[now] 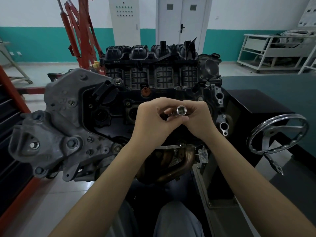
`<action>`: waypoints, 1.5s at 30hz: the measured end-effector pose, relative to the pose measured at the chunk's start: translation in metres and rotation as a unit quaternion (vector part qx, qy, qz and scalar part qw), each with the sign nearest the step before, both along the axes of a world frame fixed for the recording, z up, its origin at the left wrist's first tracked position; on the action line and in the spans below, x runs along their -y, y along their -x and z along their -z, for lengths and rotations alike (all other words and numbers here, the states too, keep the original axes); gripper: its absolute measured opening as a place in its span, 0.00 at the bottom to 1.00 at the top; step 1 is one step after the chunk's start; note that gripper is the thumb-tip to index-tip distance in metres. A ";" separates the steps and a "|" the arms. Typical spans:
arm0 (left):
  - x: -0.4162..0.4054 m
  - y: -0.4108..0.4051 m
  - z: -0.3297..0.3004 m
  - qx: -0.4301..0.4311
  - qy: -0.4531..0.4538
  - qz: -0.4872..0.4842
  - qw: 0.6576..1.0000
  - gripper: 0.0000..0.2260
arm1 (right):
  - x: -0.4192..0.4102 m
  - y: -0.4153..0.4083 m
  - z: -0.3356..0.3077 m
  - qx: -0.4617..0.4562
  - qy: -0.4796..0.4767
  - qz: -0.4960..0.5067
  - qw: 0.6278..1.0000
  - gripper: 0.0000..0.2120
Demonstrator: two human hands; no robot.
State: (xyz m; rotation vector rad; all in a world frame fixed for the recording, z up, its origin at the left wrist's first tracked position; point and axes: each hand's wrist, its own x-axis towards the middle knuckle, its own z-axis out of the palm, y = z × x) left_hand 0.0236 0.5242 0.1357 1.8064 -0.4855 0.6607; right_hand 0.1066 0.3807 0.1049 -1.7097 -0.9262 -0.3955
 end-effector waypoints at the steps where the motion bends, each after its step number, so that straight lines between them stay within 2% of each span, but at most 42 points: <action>1: 0.001 0.000 0.000 0.006 0.001 -0.025 1.000 0.11 | 0.000 0.000 -0.001 0.000 -0.002 -0.002 1.000 0.12; 4: 0.003 0.001 0.000 0.025 0.007 -0.053 0.998 0.13 | 0.001 0.002 -0.002 0.000 0.002 -0.028 1.000 0.13; 9: -0.002 0.001 0.000 0.000 0.021 0.032 0.999 0.11 | 0.001 0.000 0.000 0.002 0.006 -0.012 1.000 0.11; 15: 0.002 0.004 -0.001 0.042 -0.004 -0.050 0.998 0.13 | 0.000 0.002 -0.001 0.004 -0.017 -0.004 1.000 0.13; 21: -0.002 0.001 -0.001 -0.003 0.021 0.052 0.998 0.11 | -0.001 0.000 0.000 0.026 0.016 -0.003 1.000 0.10; 27: 0.001 0.000 -0.001 0.010 0.028 0.011 0.999 0.12 | -0.003 0.004 -0.003 0.024 0.006 -0.009 1.000 0.08; 30: -0.001 -0.001 0.001 0.016 0.029 0.040 0.999 0.13 | -0.005 0.010 -0.007 0.032 0.038 -0.035 0.998 0.10; 33: -0.003 0.000 0.001 0.001 0.019 0.078 0.997 0.11 | -0.002 0.008 -0.006 0.017 0.016 -0.031 0.999 0.10; 36: 0.001 0.000 0.000 0.015 -0.014 0.013 1.000 0.10 | -0.001 0.000 -0.001 0.016 0.011 -0.008 1.000 0.09; 39: 0.005 0.001 0.000 0.034 0.002 -0.042 0.999 0.11 | -0.001 0.001 -0.002 0.021 0.021 -0.018 0.999 0.11; 42: 0.003 0.000 0.000 0.027 0.018 -0.004 0.999 0.11 | -0.002 0.006 -0.006 0.034 0.043 -0.043 0.998 0.11; 45: -0.001 0.000 -0.001 0.000 0.025 0.052 0.998 0.11 | -0.003 0.005 -0.004 0.016 0.017 -0.024 0.999 0.11</action>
